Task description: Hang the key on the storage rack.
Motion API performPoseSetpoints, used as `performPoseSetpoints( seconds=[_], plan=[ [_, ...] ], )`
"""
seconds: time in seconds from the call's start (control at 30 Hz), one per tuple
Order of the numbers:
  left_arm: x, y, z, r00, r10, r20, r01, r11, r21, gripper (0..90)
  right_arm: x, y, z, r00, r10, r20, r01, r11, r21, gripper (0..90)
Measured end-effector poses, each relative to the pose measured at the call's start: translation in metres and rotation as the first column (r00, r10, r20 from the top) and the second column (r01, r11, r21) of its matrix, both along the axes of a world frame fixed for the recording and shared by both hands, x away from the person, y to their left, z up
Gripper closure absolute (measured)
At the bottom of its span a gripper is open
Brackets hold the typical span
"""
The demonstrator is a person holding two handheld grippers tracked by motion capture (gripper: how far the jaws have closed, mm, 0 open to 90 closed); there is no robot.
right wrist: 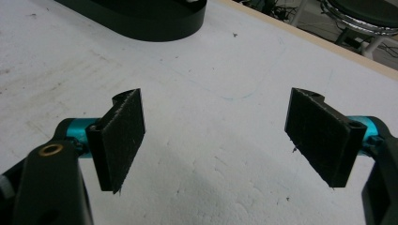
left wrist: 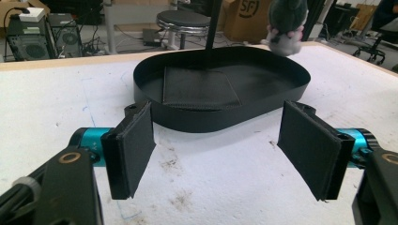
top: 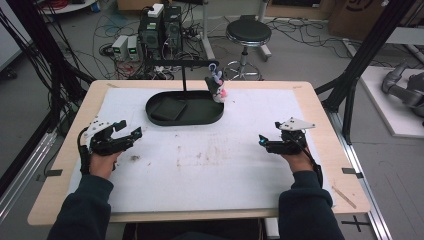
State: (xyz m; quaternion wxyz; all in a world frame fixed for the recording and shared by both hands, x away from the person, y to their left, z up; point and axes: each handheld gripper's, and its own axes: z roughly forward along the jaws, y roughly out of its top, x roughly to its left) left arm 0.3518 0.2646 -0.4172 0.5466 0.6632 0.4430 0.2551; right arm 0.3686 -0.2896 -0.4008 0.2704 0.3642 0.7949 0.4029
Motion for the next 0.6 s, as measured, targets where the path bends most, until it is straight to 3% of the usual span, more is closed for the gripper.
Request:
performPoseSetpoints(
  seconds=[0.6],
  plan=[
    [0.0006, -0.0021, -0.0004, 1.0000, -0.004, 0.000, 0.004, 1.0000, 0.005, 26.9, -0.0008, -0.0085, -0.0078, 0.9997, -0.015, -0.021, 0.015, 1.000, -0.011, 20.7]
  ],
)
